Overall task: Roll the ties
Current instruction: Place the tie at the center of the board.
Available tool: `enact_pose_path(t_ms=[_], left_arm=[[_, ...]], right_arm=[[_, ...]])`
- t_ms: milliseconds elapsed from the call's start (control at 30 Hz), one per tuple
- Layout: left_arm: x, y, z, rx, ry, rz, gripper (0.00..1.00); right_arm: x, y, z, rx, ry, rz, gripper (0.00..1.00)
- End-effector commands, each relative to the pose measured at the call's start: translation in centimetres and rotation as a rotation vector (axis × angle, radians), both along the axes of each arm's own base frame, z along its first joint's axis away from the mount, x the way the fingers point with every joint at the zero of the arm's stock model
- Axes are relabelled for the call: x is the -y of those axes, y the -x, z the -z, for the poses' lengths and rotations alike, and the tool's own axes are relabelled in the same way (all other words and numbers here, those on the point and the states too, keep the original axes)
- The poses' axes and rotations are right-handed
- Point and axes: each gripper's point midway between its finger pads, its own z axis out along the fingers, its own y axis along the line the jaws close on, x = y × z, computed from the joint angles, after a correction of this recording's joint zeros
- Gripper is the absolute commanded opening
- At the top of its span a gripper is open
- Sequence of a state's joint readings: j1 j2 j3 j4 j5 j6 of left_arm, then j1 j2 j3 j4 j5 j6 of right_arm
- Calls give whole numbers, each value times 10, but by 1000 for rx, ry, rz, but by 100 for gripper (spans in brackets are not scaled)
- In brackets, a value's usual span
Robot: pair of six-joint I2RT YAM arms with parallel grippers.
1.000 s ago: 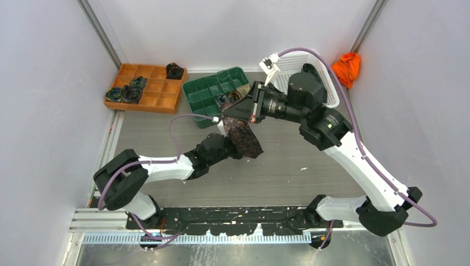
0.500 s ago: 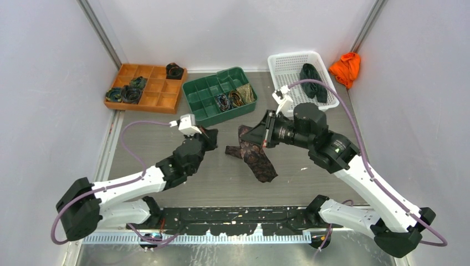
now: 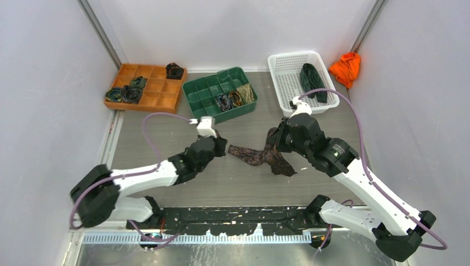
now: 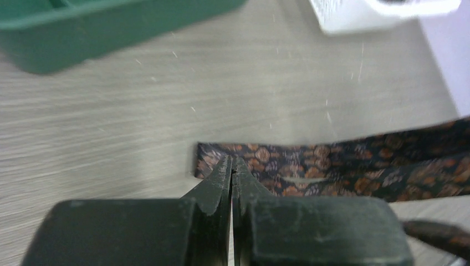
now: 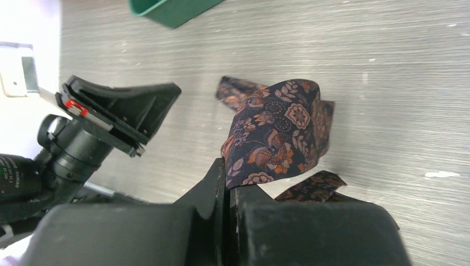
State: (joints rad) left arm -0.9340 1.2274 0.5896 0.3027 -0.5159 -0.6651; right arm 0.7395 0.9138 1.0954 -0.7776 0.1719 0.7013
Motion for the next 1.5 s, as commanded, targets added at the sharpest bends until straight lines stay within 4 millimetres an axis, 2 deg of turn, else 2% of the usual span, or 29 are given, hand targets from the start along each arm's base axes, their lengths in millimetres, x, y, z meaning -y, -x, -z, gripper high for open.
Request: enact_pose_path(t_ms=[0, 33, 133, 267, 467, 600, 767, 967, 1067, 1167, 1267, 1367, 1467], left_arm=[[62, 1, -5, -21, 44, 220, 4], [69, 0, 6, -44, 29, 236, 5], [83, -6, 21, -63, 21, 256, 8], [101, -20, 30, -63, 5, 259, 8], [121, -28, 66, -159, -40, 269, 6], [121, -13, 85, -247, -15, 287, 5], [112, 3, 96, -285, 5, 289, 4], [94, -11, 118, -286, -76, 174, 2], [76, -20, 122, -293, -137, 68, 1], [39, -17, 131, -345, -226, -66, 0], [-5, -4, 140, -380, -283, -183, 0], [-59, 12, 148, -434, -288, -331, 0], [-101, 22, 143, -455, -248, -442, 0]], right_arm=[[35, -24, 0, 74, 140, 155, 1], [39, -27, 4, 67, 164, 171, 1], [43, -34, 15, 56, 199, 183, 1], [38, -39, 23, 44, 186, 162, 1], [36, -42, 22, 48, 171, 155, 1], [39, -45, 19, 59, 177, 166, 1], [35, -47, 23, 49, 167, 154, 1], [23, -44, 22, 33, 106, 116, 1], [21, -39, 21, 24, 91, 104, 1], [22, -36, 23, 12, 96, 95, 1], [23, -35, 26, 4, 102, 96, 1], [21, -34, 33, -13, 97, 94, 1], [18, -34, 47, -40, 87, 95, 1]])
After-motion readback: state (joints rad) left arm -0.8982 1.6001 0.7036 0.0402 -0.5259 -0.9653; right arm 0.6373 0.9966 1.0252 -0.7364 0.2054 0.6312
